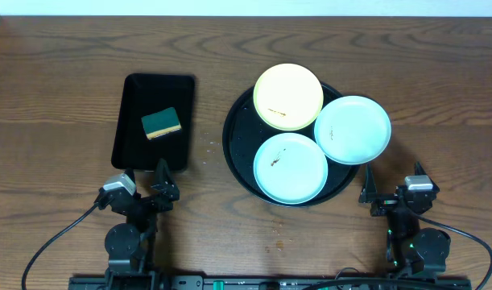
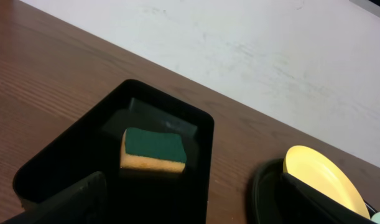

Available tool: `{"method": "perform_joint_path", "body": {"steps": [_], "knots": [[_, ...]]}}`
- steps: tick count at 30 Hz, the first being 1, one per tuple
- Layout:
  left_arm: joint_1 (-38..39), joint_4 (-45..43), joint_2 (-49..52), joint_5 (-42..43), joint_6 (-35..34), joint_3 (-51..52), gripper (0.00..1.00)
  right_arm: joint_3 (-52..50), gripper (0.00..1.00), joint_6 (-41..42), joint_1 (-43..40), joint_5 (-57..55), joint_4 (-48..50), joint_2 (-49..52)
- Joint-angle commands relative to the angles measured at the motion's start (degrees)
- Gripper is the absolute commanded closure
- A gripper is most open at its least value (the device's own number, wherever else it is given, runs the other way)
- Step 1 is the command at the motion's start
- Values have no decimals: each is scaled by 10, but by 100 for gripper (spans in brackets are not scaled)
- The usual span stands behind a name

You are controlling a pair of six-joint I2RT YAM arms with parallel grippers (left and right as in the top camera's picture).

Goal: Clean dirty plates on tray and stack at the side
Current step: 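Move both grippers from rest toward the sponge and the plates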

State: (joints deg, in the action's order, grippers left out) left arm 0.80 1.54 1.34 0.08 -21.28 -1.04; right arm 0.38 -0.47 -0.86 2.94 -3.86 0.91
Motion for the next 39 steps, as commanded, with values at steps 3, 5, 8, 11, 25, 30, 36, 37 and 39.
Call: {"method": "perform_joint_path", "body": {"steps": [3, 5, 8, 11, 25, 30, 36, 37, 39], "knots": [[0, 27, 1, -5, -4, 8, 14, -1, 1, 4, -5, 0, -2, 0], [0, 27, 1, -5, -4, 8, 14, -1, 1, 37, -5, 9, -2, 0], [0, 27, 1, -5, -4, 8, 14, -1, 1, 60, -5, 7, -2, 0], [0, 27, 1, -5, -4, 8, 14, -1, 1, 63, -5, 19, 5, 0], [0, 27, 1, -5, -4, 8, 14, 243, 1, 139, -5, 91, -183, 128], [0, 25, 1, -5, -4, 8, 14, 435, 1, 130, -5, 125, -364, 307], [0, 18, 1, -26, 0, 8, 14, 666, 1, 71, -5, 178, -606, 535], [0, 11, 1, -43, 0, 8, 14, 689, 1, 71, -5, 180, -623, 561], [0, -2, 1, -36, -3, 6, 14, 728, 1, 73, -5, 194, -656, 609]]}}
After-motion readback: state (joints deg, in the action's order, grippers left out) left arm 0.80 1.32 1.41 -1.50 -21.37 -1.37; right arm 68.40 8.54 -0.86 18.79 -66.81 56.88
